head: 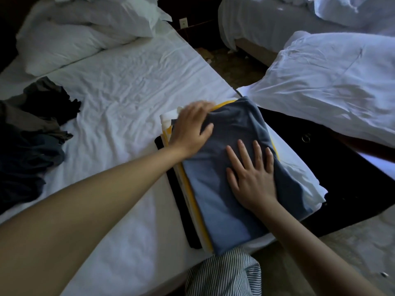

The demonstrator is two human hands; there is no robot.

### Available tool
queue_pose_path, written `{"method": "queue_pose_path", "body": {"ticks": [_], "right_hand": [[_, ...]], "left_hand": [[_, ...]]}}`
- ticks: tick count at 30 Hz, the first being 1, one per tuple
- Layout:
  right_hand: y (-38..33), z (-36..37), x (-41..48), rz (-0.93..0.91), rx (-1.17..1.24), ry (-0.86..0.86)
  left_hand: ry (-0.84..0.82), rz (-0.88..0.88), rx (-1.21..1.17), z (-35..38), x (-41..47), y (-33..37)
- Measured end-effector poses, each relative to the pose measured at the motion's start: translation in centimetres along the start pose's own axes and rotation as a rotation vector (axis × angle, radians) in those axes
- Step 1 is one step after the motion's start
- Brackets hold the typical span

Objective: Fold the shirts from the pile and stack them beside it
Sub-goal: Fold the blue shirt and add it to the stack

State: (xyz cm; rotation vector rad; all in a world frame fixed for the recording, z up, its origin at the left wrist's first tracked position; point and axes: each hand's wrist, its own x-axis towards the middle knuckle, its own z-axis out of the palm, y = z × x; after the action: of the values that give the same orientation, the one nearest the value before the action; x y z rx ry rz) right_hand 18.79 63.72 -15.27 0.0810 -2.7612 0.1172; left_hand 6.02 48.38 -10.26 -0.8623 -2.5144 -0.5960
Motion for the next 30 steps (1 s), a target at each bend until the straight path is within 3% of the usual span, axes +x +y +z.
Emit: {"method": "queue_pose_path", "body": {"ticks": [2, 4, 9, 14, 17, 20, 23, 26, 30], "right_hand": [[0.0, -0.1, 0.0, 0.004, -0.004, 0.007], [0.0, -0.2, 0.0, -0.002, -0.017, 0.005], [0.1, -0.1, 0.3, 0.009, -0.003, -0.014], [0.2, -0.2, 0.7, -0.015, -0.016, -0.065], [0.1, -1.5, 2.3, -0.011, 0.043, 0.015], [0.1, -2.8, 4.9, 0.011, 0.108, 0.095], [1.3, -2.2, 6.8, -0.008, 0.073, -0.121], [2.8, -0.6, 8.2, 0.023, 0.088, -0.279], [3.7, 0.6, 10.2, 0.074, 0.232, -0.353]], "left_hand": [[-0.128, -0.297, 0.029, -0.7, 1.5, -0.5], [-0.232, -0.434, 0.039, -1.1, 2.4, -0.6], [0.16, -0.191, 0.126, -1.2, 3.0, 1.4], [0.226, -0.459, 0.194, 0.9, 0.8, 1.3], [0.273, -0.175, 0.126, 1.1, -1.1, 2.6], [0.041, 0.062, 0.179, 1.9, -3.0, 4.1], [-0.316, -0.139, 0.183, 2.3, -2.8, 3.5], [-0.414, -0.186, 0.243, 3.6, -1.3, 1.8], [-0.433, -0.225, 0.214, 5.0, 0.1, 0.9]]}}
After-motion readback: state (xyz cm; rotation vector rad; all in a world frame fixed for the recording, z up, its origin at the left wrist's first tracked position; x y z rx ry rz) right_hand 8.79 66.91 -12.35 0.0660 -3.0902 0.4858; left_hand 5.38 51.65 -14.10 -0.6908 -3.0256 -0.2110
